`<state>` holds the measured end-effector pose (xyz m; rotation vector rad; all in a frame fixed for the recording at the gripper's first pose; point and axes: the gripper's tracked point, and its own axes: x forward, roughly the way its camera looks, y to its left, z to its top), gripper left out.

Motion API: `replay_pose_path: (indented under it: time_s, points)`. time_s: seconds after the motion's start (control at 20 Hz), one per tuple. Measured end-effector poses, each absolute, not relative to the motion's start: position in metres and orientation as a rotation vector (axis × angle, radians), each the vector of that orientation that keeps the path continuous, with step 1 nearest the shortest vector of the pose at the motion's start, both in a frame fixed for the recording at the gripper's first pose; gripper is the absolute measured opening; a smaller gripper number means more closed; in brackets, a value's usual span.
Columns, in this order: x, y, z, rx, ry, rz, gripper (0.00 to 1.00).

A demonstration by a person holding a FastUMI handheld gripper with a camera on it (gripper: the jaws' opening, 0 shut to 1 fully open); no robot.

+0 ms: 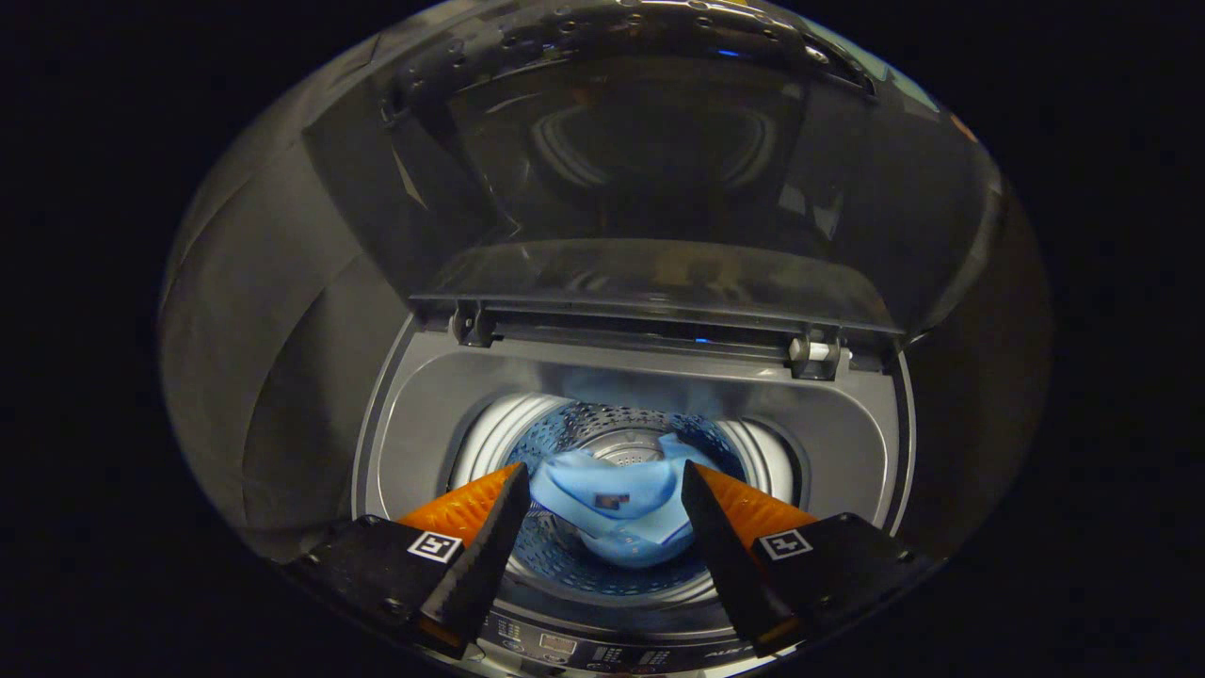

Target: Put the clothes into the washing machine and then close the washing machine lid.

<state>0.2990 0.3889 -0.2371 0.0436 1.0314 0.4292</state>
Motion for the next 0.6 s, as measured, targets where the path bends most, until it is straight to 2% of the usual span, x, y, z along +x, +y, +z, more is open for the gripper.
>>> replay_pose_path:
  time_s: [0.6]
  points:
    - [0.312,0.378,-0.203,0.048,0.938,0.427,0.99]
